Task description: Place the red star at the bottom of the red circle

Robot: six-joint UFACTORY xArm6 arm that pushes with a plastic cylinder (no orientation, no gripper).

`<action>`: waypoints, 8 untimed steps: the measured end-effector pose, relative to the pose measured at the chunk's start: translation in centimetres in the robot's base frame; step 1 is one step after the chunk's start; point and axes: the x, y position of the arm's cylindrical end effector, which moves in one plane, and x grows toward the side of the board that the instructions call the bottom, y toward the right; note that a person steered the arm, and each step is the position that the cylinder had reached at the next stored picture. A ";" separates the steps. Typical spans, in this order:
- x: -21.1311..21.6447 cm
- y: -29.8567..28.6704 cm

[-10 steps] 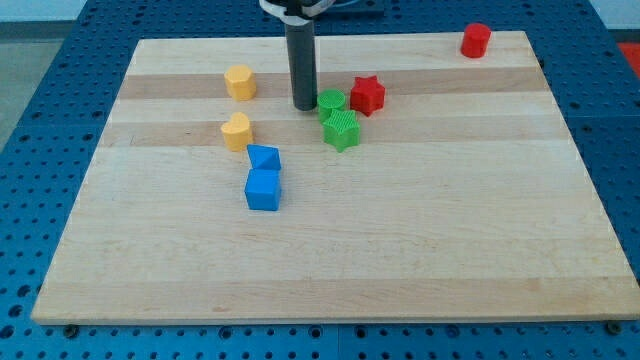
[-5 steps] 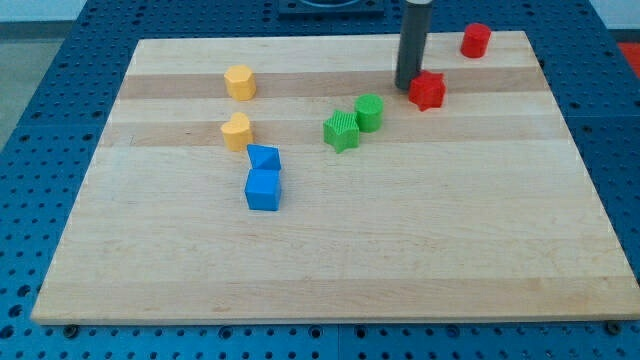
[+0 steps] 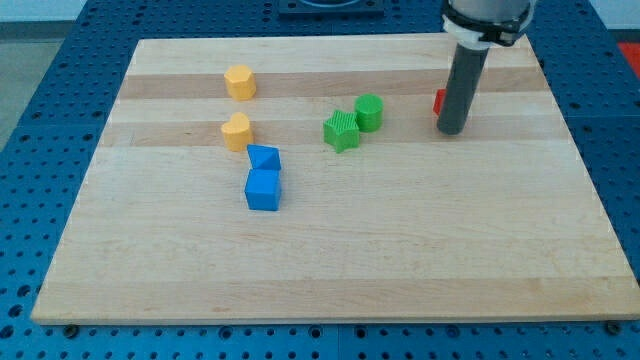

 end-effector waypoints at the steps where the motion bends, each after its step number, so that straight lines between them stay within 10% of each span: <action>1: -1.1 0.7; 8: -8.1 1.0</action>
